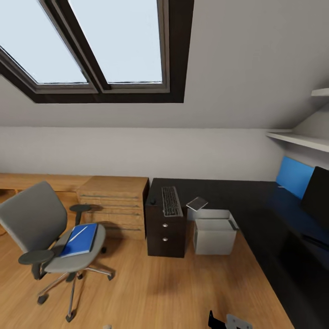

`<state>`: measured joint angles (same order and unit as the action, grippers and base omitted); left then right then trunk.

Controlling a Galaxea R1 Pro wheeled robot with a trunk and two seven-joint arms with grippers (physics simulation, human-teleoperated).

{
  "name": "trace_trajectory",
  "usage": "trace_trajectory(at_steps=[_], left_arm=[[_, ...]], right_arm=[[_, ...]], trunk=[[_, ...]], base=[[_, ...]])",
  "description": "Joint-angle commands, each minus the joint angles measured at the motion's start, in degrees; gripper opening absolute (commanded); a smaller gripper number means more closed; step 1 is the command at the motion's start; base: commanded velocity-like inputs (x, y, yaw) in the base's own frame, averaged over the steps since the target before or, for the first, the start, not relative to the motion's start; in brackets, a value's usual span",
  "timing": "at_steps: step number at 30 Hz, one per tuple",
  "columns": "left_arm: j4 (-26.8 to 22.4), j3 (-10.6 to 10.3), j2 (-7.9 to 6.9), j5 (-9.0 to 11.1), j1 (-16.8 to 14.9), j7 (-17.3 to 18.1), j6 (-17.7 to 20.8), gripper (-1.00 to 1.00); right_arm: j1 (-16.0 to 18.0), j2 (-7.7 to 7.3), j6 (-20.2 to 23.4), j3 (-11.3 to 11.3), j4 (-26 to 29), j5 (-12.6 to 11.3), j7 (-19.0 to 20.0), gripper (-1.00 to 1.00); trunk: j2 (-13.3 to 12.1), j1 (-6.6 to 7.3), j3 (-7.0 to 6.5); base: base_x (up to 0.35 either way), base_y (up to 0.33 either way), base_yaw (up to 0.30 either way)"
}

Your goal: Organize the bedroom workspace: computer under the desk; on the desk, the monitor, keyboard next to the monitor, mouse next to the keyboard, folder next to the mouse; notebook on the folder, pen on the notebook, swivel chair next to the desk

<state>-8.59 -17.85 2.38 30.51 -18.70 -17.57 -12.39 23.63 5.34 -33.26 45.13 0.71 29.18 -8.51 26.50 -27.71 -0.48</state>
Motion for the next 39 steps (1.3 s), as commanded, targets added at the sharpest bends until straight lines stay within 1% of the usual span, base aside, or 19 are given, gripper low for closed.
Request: trace_trajectory(at_steps=[1, 25, 34, 39], left_arm=[[0.0, -0.5, -0.01, 0.4, 0.0, -0.3, -0.2, 1.0], [0.0, -0.5, -0.01, 0.4, 0.0, -0.3, -0.2, 1.0], [0.0, -0.4, -0.09, 0.5, 0.0, -0.3, -0.2, 1.0], [0.0, -0.4, -0.16, 0.6, 0.0, -0.3, -0.2, 1.0]], right_arm=[[0.0, 0.02, 0.0, 0.2, 0.0, 0.6, -0.4, 1.0], [0.0, 0.3, 0.2, 0.3, 0.0, 0.5, -0.5, 1.0], [0.0, 0.02, 0.5, 0.4, 0.2, 0.3, -0.5, 1.0], [0.0, -0.44, 0.3, 0.3, 0.7, 0.3, -0.4, 1.0]], trunk=[[0.0, -0.05, 0.02], [0.0, -0.05, 0.02], [0.0, -0.05, 0.13], [0.0, -0.05, 0.29]], base=[[0.321, 0.0, 0.0], [0.321, 0.0, 0.0], [0.321, 0.0, 0.04], [0.321, 0.09, 0.085]])
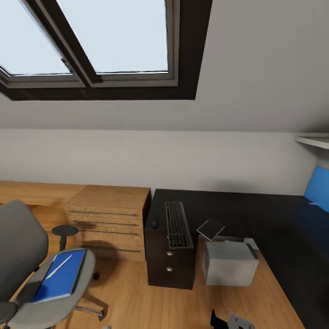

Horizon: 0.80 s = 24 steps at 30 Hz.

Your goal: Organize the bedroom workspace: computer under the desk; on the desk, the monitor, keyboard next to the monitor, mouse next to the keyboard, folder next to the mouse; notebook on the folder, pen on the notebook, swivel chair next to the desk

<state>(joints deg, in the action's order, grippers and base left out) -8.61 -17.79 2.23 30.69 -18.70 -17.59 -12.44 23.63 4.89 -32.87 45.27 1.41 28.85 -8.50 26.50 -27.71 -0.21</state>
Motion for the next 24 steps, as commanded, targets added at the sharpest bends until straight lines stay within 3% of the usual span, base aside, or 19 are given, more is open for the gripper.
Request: trace_trajectory(at_steps=[1, 4, 10, 17, 24], left_arm=[[0.0, -0.5, -0.01, 0.4, 0.0, -0.3, -0.2, 1.0], [0.0, -0.5, -0.02, 0.5, 0.0, -0.3, -0.2, 1.0], [0.0, -0.5, 0.04, 0.5, 0.0, -0.3, -0.2, 1.0], [0.0, -0.5, 0.05, 0.4, 0.0, -0.3, -0.2, 1.0], [-0.2, -0.4, 0.08, 0.5, 0.0, -0.3, -0.9, 1.0]], right_arm=[[0.0, 0.02, -0.1, 0.1, 0.0, 0.7, -0.4, 1.0], [0.0, 0.22, -0.2, -0.6, -0.2, 1.9, 0.0, 1.0], [0.0, 0.32, -0.4, -3.6, -0.1, 7.4, 2.6, 1.0], [0.0, 0.23, -0.4, -3.7, 0.0, 7.7, 2.6, 1.0], [0.0, -0.59, -0.4, -3.7, 0.1, 7.7, 2.6, 1.0]], trunk=[[0.0, -0.05, 0.04], [0.0, -0.05, 0.08], [0.0, -0.05, 0.1], [0.0, -0.05, 0.1], [0.0, -0.05, 0.1]], base=[[0.321, 0.125, 0.049], [0.321, 0.136, 0.005], [0.321, 0.135, -0.146], [0.321, 0.028, -0.022], [0.045, 0.0, -0.004]])
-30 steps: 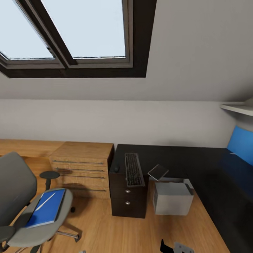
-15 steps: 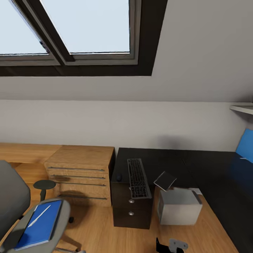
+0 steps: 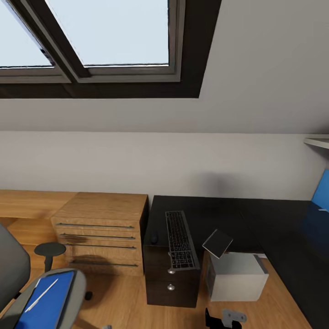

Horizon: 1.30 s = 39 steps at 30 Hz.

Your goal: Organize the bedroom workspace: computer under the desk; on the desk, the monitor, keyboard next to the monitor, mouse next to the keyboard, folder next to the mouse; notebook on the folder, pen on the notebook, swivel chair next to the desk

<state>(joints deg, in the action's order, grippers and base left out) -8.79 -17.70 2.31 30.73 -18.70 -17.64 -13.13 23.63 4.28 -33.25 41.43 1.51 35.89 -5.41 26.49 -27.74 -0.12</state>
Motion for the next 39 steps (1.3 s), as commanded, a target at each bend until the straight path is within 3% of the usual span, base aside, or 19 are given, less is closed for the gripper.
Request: trace_trajectory(at_steps=[1, 6, 15, 22, 39], left_arm=[[-0.2, -0.5, -0.02, 0.5, 0.0, -0.3, -1.4, 1.0], [-0.3, -0.6, 0.05, 0.5, 0.0, -0.4, -2.4, 1.0], [-0.3, -0.4, 0.03, 0.6, 0.0, -0.5, -2.4, 1.0], [-0.3, -0.2, -0.02, 0.7, 0.0, -0.5, -2.3, 1.0], [-0.3, 0.0, -0.21, 0.8, 0.0, -0.9, -2.2, 1.0]], right_arm=[[0.0, -0.4, -0.1, 0.2, 0.0, 0.5, -0.5, 1.0], [0.0, -0.58, -0.1, 0.3, 0.0, 0.4, -0.5, 1.0], [-0.1, -0.63, 0.5, 0.3, -1.2, 0.6, -0.6, 1.0], [-2.8, -0.76, 1.1, 0.3, -2.5, 0.7, -0.7, 1.0], [-3.0, -0.77, 1.1, 0.3, -2.6, 0.7, -0.7, 1.0]], trunk=[[0.0, -0.02, 0.02], [0.0, -0.02, 0.02], [3.6, -2.0, 1.64], [6.5, -3.53, 2.89], [13.3, -7.27, 5.94]], base=[[0.003, 0.0, -0.198], [0.001, 0.0, -0.11], [0.0, 0.0, -0.016], [0.0, 0.0, 0.0], [0.0, 0.0, 0.0]])
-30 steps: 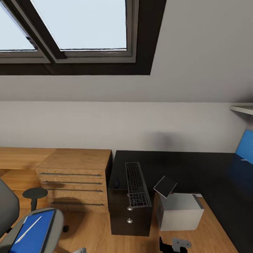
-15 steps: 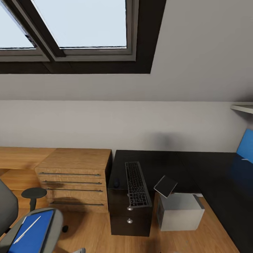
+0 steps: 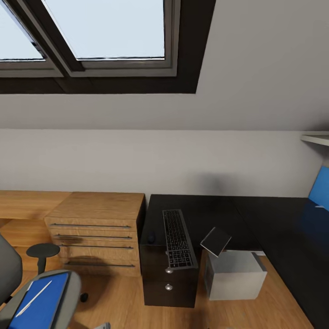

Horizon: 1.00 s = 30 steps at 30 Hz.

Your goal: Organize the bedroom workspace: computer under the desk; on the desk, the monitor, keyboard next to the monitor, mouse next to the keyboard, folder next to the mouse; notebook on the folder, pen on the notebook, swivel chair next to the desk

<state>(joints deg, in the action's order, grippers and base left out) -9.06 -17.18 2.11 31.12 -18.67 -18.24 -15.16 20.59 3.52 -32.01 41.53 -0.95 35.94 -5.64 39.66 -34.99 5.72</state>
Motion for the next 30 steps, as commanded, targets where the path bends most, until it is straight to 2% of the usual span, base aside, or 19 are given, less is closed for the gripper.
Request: trace_trajectory(at_steps=[1, 30], left_arm=[[0.0, -0.5, 0.0, 0.4, 0.0, -0.3, -0.2, 1.0], [0.0, -0.6, 0.17, 0.3, -0.1, -0.3, -0.2, 1.0]], right_arm=[[0.1, 0.0, -0.2, 0.2, -0.1, 0.6, -0.5, 1.0], [0.1, 0.0, -0.1, 0.2, -0.1, 0.6, -0.5, 1.0]], trunk=[[0.5, -0.24, 0.28], [12.1, -6.61, 5.49]], base=[[0.0, 0.0, 0.0], [0.0, 0.0, 0.0]])
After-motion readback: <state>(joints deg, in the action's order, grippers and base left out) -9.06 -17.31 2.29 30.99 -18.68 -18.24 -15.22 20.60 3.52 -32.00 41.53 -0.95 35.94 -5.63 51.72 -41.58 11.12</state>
